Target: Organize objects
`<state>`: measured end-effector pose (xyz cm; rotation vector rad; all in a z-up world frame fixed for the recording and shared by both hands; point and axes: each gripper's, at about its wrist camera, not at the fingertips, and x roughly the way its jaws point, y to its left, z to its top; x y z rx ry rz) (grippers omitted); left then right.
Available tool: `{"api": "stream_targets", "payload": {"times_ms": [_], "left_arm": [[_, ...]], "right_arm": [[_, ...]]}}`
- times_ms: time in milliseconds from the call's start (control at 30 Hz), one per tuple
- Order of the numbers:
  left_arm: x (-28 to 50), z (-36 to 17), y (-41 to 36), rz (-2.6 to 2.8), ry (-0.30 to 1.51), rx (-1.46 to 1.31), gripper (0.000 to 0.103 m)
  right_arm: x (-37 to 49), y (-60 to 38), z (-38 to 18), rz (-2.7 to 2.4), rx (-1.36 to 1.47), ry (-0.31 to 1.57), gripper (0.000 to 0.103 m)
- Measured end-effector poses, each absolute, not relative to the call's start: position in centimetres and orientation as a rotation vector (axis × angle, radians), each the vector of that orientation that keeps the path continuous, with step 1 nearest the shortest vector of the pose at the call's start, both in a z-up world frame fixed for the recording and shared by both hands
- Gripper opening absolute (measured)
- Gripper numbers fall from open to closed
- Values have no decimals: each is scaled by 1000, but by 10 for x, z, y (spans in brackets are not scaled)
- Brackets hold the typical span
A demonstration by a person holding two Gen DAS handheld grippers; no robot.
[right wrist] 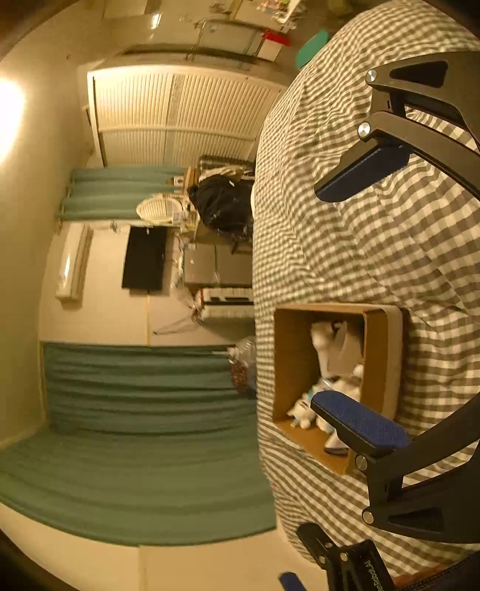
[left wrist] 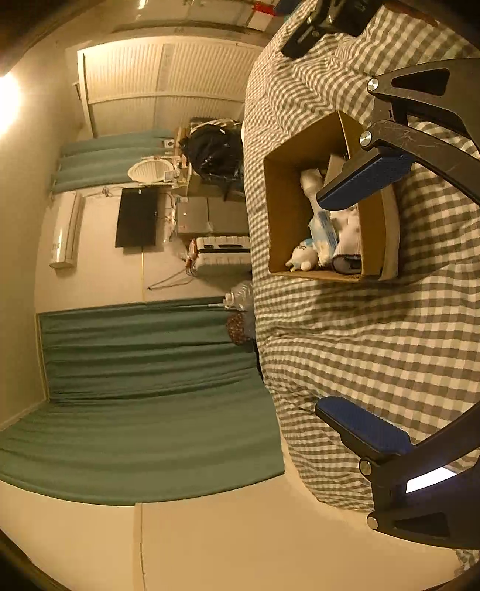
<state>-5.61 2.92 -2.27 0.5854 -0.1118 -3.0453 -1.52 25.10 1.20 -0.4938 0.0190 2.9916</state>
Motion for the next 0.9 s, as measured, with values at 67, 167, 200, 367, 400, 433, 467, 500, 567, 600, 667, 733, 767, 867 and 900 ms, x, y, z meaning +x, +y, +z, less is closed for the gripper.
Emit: {"api": "stream_targets", "payload": {"times_ms": [67,167,200,367,400,433,467,500,567,600,667,733,767,867,900], "left_arm": [[-57,-24,29,-3045,-104,591,103],[-54,-22,32,-3047,-126,573,103],[-53,-20,32,-3048,-133,572,103],[-53,-20,33,-3048,-133,596,103],[-54,-20,33,-3050,-132,601,103],[-54,-21,33,-3050,-135,604,103],[-54,-21,34,-3048,-139,605,103],[-54,-22,34,-3045,-140,605,103],[-55,-22,33,-3047,-136,617,103],[-56,-23,33,-3046,-132,625,103],[-56,-24,33,-3045,-125,635,103],[-57,-24,33,-3044,-124,638,103],[-57,-24,33,-3044,-125,638,103],[-57,-24,33,-3046,-128,640,103],[-57,-24,34,-3047,-130,643,103]], "right_arm": [[-16,256,12,2983,-495,38,103],[-15,263,11,2984,-492,82,103],[-15,265,12,2986,-494,92,103],[-11,264,15,2962,-466,67,103],[-10,264,15,2961,-463,65,103],[-10,264,15,2960,-462,64,103],[-10,263,15,2960,-461,62,103],[-11,262,14,2959,-461,58,103],[-12,261,13,2954,-461,47,103],[-12,261,13,2953,-460,45,103],[-12,261,12,2954,-460,38,103],[-12,260,12,2956,-463,37,103],[-12,260,12,2956,-464,38,103],[-13,261,12,2960,-471,45,103],[-13,261,12,2963,-473,49,103]]}}
